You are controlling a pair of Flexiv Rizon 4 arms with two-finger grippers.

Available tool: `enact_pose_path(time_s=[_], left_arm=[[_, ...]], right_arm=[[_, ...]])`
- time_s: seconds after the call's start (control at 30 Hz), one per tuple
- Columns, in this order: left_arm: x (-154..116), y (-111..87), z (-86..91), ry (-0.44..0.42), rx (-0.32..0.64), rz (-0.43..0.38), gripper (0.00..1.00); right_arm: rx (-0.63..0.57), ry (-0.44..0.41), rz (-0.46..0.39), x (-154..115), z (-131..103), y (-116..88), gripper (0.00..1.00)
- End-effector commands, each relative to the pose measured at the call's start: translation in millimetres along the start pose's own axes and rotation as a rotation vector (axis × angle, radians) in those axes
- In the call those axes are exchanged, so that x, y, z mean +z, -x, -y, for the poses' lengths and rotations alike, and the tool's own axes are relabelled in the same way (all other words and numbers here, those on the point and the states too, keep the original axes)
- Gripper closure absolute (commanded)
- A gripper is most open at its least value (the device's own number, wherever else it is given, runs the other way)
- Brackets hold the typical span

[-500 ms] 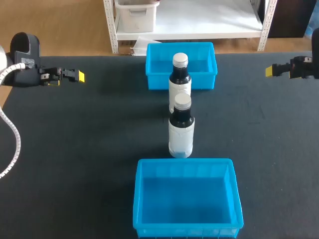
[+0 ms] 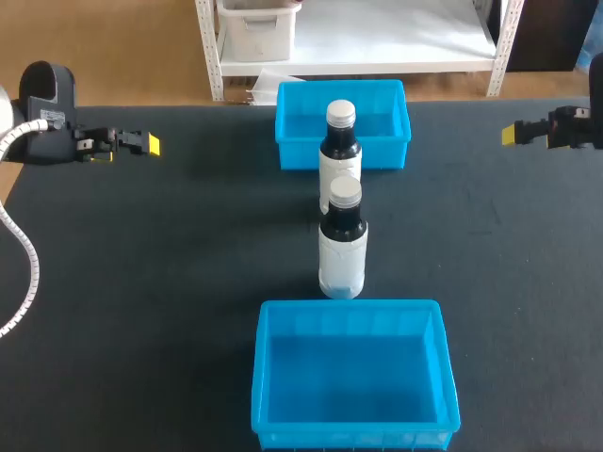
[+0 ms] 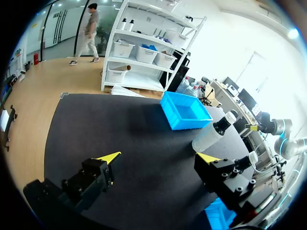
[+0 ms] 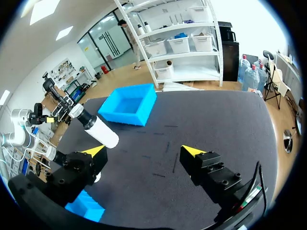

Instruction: Pick up the bottle, and place it in the far bin if it is heavy, or in the near bin if it is light.

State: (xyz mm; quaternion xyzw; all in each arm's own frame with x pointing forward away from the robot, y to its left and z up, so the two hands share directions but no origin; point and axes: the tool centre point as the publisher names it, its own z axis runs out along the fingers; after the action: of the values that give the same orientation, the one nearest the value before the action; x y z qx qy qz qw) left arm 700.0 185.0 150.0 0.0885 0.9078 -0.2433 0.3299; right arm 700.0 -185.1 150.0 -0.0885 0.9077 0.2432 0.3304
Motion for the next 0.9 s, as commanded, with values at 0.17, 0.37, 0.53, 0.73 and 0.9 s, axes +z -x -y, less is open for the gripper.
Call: enact_pose_path(time_s=[0.17, 0.37, 0.53, 0.73, 0.9], left_arm=[[0.0, 0.0, 0.0, 0.000, 0.000, 0.000, 0.00], [0.0, 0.0, 0.0, 0.000, 0.000, 0.000, 0.00], [0.0, 0.0, 0.0, 0.000, 0.000, 0.000, 0.00], [0.0, 0.0, 0.0, 0.000, 0.000, 0.000, 0.00], [0.0, 0.0, 0.0, 0.000, 0.000, 0.000, 0.00]], right_arm=[[-0.177, 0.216, -0.054, 2.0, 5.5, 1.1, 0.00], [-0.596, 0.524, -0.158, -13.3, 13.2, 0.8, 0.00], [-0.787, 0.681, -0.254, -26.4, 15.9, -3.5, 0.00], [-0.787, 0.681, -0.254, -26.4, 15.9, -3.5, 0.00], [-0.787, 0.681, -0.254, -26.4, 15.9, -3.5, 0.00]])
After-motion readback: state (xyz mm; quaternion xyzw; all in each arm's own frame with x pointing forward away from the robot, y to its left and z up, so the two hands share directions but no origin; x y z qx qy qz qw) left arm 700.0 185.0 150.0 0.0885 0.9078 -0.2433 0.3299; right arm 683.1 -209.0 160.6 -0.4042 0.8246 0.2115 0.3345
